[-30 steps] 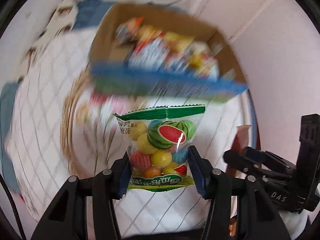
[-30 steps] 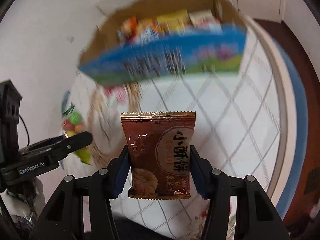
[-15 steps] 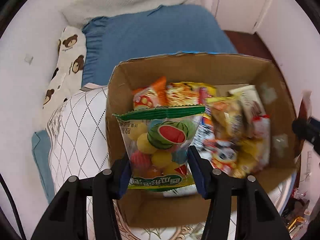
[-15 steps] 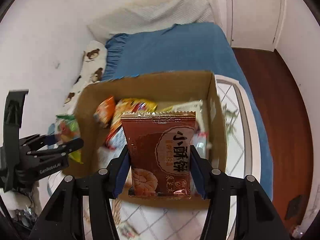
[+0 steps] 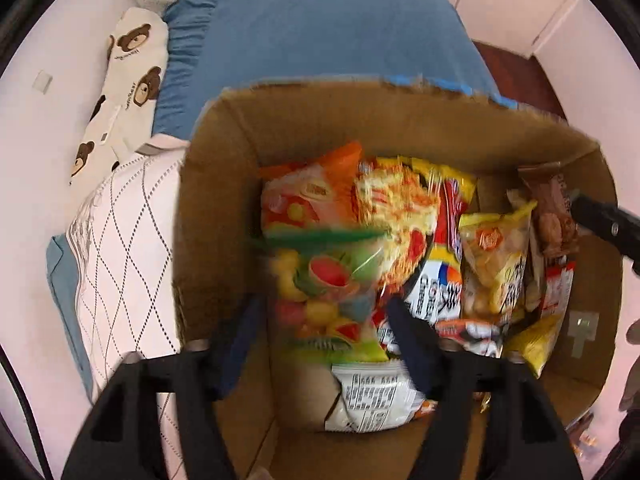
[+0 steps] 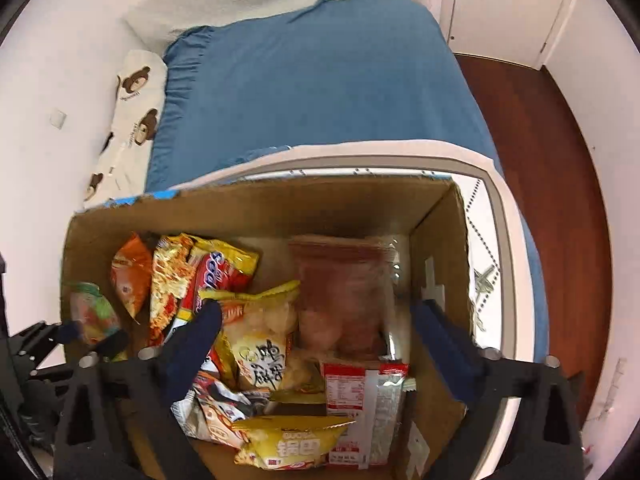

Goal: Organize snacks
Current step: 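Carry both packets into the box and open both tools to release, then lower both tools toward the last two snacks on the bed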

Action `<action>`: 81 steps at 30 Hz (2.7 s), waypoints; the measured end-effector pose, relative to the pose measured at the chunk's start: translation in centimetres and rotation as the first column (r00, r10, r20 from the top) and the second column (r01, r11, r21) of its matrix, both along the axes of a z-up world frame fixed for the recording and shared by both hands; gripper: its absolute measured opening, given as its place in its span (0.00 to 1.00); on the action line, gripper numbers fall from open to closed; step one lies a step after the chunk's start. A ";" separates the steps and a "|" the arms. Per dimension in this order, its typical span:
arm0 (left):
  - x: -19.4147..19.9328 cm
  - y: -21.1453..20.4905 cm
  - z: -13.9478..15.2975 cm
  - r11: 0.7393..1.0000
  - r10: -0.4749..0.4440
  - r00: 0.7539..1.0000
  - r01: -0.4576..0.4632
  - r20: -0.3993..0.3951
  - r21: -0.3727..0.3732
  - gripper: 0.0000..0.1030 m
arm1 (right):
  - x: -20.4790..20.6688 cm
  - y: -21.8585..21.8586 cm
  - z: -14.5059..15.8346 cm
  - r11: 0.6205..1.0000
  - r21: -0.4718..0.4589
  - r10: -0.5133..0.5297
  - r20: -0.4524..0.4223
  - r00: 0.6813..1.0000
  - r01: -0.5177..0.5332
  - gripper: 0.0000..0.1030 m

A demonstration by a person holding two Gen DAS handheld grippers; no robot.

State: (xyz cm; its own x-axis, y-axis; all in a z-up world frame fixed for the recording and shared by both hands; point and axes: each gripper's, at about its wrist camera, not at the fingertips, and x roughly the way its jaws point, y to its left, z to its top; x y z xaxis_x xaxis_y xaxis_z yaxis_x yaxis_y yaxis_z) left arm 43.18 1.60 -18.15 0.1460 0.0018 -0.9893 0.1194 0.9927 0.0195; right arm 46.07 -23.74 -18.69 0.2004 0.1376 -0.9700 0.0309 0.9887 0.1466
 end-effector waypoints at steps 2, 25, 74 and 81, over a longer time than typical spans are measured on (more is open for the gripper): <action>0.0 0.2 0.4 1.000 0.013 0.999 -0.013 0.032 0.001 0.92 | -0.1 -0.1 0.1 1.000 0.004 -0.008 0.013 1.000 0.008 0.97; -9.9 -1.1 6.5 0.993 0.054 0.954 -0.022 0.295 -0.112 0.92 | -11.9 1.9 4.8 0.992 -0.126 0.042 0.194 0.980 -0.018 0.97; -34.3 2.2 -1.4 0.995 0.044 0.973 -0.023 0.224 -0.097 0.92 | -43.5 -4.8 -2.8 0.952 0.193 -0.244 0.017 0.970 0.237 0.55; -32.1 -0.7 -4.6 0.992 -0.068 0.985 0.084 0.162 -0.094 0.92 | -45.6 -4.8 -6.6 0.943 0.195 -0.266 -0.048 0.963 0.270 0.50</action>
State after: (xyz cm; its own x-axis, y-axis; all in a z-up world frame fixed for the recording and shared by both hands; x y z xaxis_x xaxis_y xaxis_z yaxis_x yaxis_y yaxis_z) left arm 11.10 0.86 -22.74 0.2961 -0.1131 -0.9484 0.1982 0.9786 -0.0548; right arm 0.48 -28.56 -25.32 0.2367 0.2716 -0.9329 0.2956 0.8945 0.3354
